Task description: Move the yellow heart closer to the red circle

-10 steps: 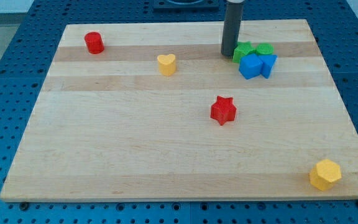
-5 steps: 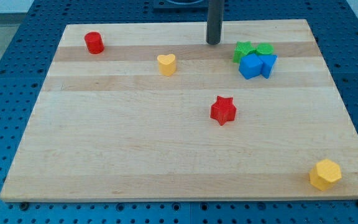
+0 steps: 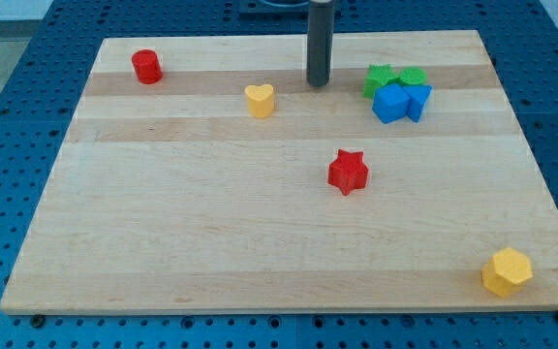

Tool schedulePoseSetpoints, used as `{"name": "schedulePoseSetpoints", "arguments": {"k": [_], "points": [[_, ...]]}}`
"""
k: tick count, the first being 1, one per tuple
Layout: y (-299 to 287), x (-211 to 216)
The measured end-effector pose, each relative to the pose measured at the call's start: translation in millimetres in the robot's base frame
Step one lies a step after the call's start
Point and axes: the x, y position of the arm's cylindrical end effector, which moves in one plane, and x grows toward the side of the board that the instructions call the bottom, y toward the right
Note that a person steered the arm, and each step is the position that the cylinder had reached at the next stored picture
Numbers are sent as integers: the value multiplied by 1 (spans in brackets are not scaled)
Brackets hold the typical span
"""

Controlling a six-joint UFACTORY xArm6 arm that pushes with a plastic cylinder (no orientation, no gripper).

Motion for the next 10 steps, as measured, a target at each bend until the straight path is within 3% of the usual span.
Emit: {"name": "schedulePoseSetpoints", "arguments": {"k": [1, 4, 6, 7, 8, 9, 10], "points": [[16, 53], [-198, -21], [-148, 28], [-241, 28], [-244, 20], [-187, 41], [-76, 74]]}}
